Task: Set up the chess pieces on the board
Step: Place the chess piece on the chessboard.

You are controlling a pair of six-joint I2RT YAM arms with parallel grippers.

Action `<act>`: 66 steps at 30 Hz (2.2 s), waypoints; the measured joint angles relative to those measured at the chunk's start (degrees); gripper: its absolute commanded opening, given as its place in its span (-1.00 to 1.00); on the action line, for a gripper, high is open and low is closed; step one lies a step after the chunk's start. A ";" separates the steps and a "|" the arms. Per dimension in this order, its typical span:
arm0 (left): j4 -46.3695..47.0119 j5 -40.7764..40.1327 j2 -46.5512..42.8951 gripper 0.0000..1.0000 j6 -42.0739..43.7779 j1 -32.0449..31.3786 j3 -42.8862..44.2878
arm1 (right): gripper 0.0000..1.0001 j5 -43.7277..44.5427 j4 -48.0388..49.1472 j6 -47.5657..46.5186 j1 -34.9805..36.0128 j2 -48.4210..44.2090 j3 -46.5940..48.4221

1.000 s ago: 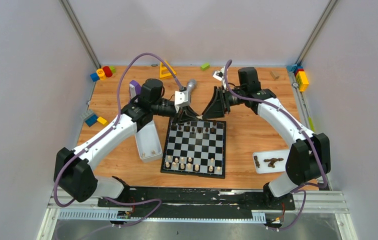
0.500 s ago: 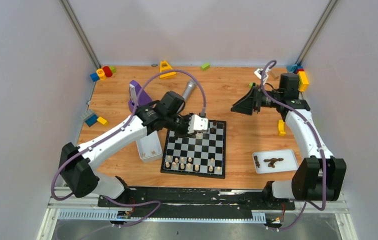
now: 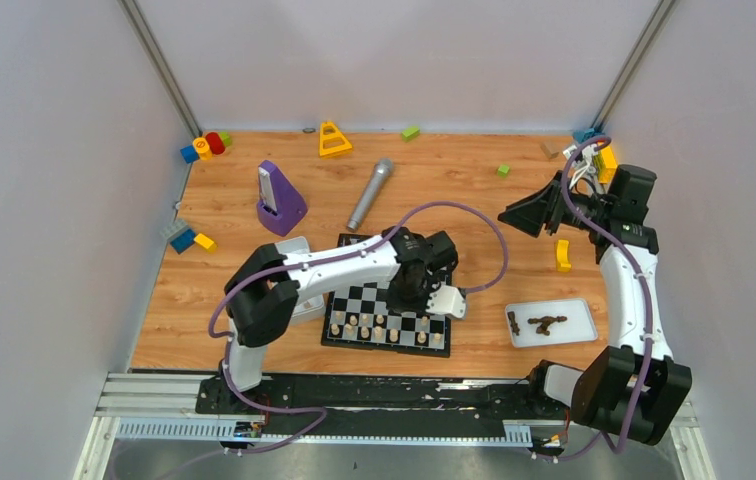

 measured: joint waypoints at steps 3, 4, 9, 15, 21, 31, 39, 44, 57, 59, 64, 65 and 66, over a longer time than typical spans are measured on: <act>-2.67 -2.08 3.26 -0.85 -0.79 -1.57 1.62 | 0.19 -0.66 -0.07 -0.04 -0.33 -0.09 -0.22; -3.43 -2.58 3.80 -0.85 -1.03 -1.90 1.97 | 0.20 -0.90 -0.07 -0.04 -0.37 -0.09 -0.22; -5.79 -4.35 4.33 -0.80 -2.21 -2.89 2.75 | 0.19 -1.77 -0.07 -0.17 -0.63 -0.09 -0.22; -6.93 -5.44 4.39 -0.76 -3.04 -3.39 2.80 | 0.19 -2.40 -0.07 -0.17 -0.68 -0.02 -0.22; -7.17 -5.62 5.35 -0.73 -3.78 -4.22 2.80 | 0.19 -2.73 -0.09 -0.17 -0.68 0.11 -0.22; -7.48 -6.12 6.78 -0.62 -4.09 -4.85 3.06 | 0.19 -3.52 -0.11 -0.17 -0.68 0.81 -0.72; -7.63 -6.56 7.39 -0.37 -4.17 -5.18 3.13 | 0.19 -3.80 -0.24 -0.20 -0.68 1.01 -1.05; -7.69 -6.99 7.39 -0.21 -4.26 -5.27 3.41 | 0.19 -3.89 -0.26 -0.20 -0.68 1.07 -1.05; -7.67 -7.02 7.39 -0.53 -4.81 -5.27 3.87 | 0.19 -3.91 -0.28 -0.22 -0.68 1.25 -1.05; -7.69 -6.71 7.39 -0.58 -4.94 -5.29 3.87 | 0.19 -3.91 -0.28 -0.22 -0.68 1.27 -1.05; -7.67 -6.40 7.39 -0.63 -5.07 -5.29 3.87 | 0.18 -3.93 -0.28 -0.26 -0.68 1.49 -1.05; -7.67 -6.38 7.39 -0.64 -5.09 -5.29 3.87 | 0.18 -3.93 -0.28 -0.28 -0.68 1.60 -1.05; -7.67 -6.36 7.39 -0.64 -5.14 -5.29 3.87 | 0.18 -3.93 -0.28 -0.28 -0.68 1.70 -1.05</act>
